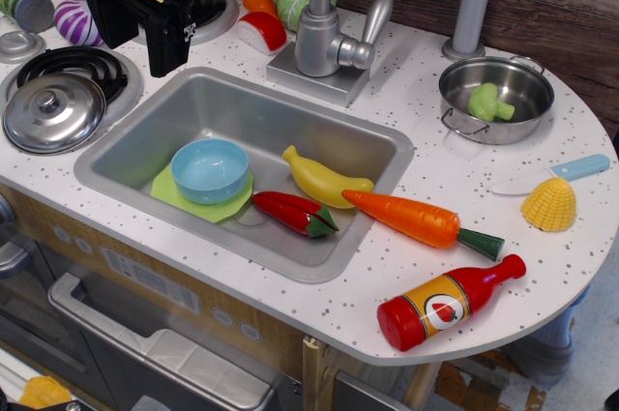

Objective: Take broccoli out of pan

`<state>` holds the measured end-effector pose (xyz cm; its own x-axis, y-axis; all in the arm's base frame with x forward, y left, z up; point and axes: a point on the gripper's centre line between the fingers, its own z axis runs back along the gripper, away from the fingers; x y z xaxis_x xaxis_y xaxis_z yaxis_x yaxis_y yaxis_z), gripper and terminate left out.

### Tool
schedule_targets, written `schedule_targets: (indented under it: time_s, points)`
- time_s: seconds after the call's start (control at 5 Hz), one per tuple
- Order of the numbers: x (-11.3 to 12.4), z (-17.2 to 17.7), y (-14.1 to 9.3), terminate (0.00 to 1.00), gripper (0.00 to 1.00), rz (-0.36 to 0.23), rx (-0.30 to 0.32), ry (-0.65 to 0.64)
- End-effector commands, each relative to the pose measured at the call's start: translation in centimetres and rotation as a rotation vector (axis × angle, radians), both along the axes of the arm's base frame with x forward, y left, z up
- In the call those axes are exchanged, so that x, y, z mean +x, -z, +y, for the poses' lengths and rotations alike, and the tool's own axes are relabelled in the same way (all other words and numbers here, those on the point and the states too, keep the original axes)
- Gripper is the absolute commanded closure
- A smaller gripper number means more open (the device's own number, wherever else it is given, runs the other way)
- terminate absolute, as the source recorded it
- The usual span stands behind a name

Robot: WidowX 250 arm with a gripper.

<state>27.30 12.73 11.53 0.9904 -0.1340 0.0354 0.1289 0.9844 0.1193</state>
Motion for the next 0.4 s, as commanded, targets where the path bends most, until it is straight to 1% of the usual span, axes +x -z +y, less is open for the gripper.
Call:
schedule_targets:
  time_s: [0.0,0.2]
  points:
    - [0.0,0.0,0.0,0.0,0.0,0.0,0.0,0.0]
    - [0.9,-4.7,-2.2,0.0,0.0,-0.029,0.038,-0.068]
